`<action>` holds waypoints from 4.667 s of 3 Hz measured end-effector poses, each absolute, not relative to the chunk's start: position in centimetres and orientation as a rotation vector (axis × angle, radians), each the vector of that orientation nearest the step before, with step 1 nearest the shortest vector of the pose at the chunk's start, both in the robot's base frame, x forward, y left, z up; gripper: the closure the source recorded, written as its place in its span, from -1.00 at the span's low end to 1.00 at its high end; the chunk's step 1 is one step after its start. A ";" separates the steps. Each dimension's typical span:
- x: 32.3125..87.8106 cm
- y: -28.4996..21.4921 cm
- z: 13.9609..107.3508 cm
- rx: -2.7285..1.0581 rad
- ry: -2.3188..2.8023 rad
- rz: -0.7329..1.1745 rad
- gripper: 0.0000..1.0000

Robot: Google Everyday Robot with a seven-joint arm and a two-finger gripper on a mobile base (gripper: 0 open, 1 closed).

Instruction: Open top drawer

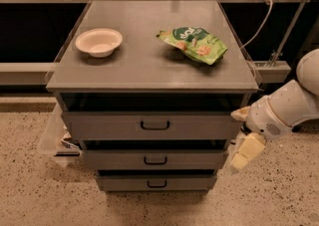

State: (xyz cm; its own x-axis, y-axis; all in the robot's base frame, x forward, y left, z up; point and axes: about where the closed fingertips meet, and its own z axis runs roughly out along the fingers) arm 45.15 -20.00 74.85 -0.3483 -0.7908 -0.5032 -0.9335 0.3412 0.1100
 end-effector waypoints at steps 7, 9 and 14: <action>56.0 -18.9 68.6 -1.368 1.925 0.673 -1.00; 56.0 -18.5 68.2 -1.351 1.933 0.699 -1.00; 47.8 -19.5 71.9 -1.203 2.260 0.633 -1.00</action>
Offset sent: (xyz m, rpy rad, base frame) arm 0.0261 -0.0259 -0.0150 0.1608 -0.2370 -0.1042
